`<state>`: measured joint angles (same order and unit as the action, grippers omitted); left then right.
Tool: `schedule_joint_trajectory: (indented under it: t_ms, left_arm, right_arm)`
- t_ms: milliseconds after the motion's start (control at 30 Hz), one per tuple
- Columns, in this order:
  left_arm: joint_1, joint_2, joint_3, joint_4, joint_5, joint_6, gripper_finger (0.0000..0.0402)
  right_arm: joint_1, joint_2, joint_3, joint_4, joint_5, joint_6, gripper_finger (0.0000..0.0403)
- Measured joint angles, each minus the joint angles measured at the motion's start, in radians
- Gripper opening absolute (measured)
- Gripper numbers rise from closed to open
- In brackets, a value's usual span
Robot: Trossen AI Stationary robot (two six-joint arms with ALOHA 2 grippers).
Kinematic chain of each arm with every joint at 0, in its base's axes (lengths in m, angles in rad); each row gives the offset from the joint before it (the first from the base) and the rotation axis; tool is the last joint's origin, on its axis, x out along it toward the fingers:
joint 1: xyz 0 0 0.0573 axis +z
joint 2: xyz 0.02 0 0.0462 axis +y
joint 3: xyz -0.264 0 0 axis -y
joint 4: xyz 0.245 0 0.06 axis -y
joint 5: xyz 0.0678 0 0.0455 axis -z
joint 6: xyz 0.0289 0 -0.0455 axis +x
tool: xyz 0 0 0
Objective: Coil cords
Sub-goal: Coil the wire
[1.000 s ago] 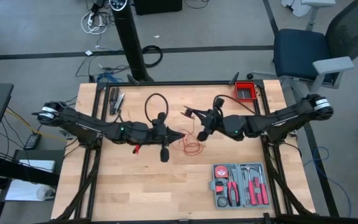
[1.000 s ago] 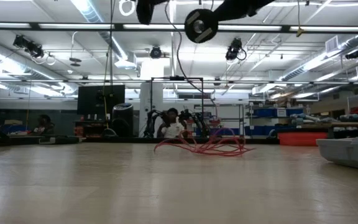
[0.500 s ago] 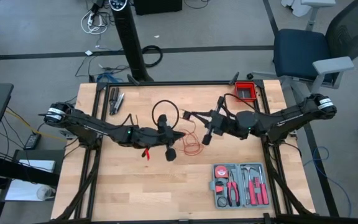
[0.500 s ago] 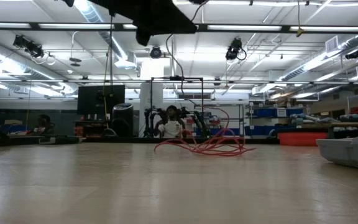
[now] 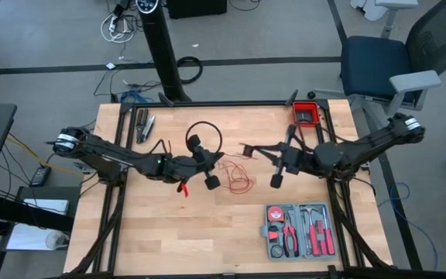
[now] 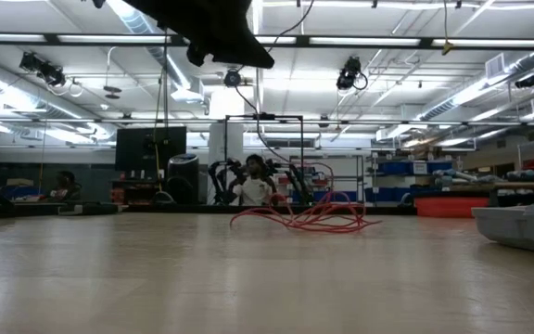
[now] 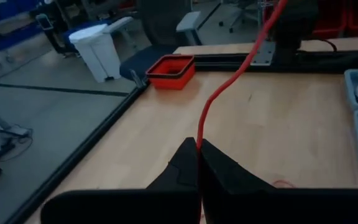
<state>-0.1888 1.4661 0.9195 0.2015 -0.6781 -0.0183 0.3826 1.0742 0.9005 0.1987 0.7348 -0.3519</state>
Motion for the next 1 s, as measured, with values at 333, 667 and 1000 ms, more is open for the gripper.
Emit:
schedule_joint_trajectory:
  t_ms: [333,667,1000]
  left_arm:
    - [0.0,-0.076,0.0,0.004,0.021,0.037,0.0003]
    - [-0.014,-0.103,0.0,-0.014,0.026,0.032,0.0003]
    - [-0.029,-0.133,0.0,0.031,0.048,0.011,0.0003]
  right_arm:
    - [0.024,-0.09,0.0,-0.23,0.065,0.047,0.0001]
    - [0.014,-0.098,0.0,-0.35,-0.102,0.054,0.0001]
    - [-0.075,-0.032,0.0,-0.438,-0.114,0.052,0.0]
